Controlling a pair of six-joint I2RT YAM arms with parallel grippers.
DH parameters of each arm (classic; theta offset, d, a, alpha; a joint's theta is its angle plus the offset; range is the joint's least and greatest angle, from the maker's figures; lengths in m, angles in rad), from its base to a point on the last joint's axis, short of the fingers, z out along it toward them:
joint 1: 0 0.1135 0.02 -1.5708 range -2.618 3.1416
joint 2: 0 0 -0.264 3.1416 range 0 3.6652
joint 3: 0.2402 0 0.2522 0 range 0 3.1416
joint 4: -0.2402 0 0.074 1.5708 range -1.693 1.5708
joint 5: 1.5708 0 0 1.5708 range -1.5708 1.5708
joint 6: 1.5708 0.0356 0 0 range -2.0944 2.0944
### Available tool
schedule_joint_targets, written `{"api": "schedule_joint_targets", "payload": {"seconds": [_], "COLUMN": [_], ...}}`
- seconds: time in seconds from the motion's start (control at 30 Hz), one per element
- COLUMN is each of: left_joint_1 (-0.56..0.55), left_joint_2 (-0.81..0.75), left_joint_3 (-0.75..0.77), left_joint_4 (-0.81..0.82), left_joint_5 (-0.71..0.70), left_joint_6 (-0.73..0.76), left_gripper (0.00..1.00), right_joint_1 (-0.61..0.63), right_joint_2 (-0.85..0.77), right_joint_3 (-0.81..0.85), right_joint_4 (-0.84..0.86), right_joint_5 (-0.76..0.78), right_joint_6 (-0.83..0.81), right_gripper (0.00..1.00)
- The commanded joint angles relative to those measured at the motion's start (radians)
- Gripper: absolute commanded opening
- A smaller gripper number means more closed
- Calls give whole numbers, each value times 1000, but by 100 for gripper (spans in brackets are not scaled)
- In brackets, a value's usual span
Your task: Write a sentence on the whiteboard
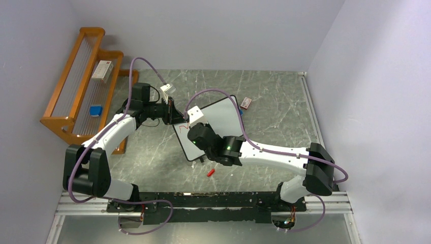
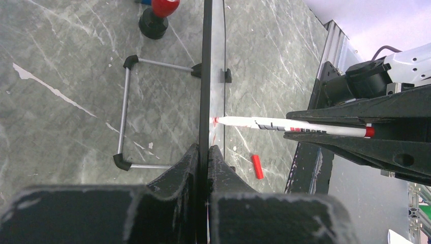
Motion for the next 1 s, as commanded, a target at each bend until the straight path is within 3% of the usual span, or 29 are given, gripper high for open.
{"api": "schedule_joint_targets", "payload": {"seconds": [0.0, 0.97], "left_joint_1": [-32, -33], "left_joint_2": [41, 39], "left_joint_3": [-18, -18], "left_joint_4": [-72, -71], "left_joint_5": [-41, -33], "left_joint_6": [58, 61], "left_gripper": [5, 5], "right_joint_1": [-11, -22], "right_joint_2": [-3, 25], "right_joint_3": [-17, 30], "right_joint_4": [-1, 100], "right_joint_5": [48, 21], "right_joint_6": [-3, -62], "right_gripper": [0, 0]}}
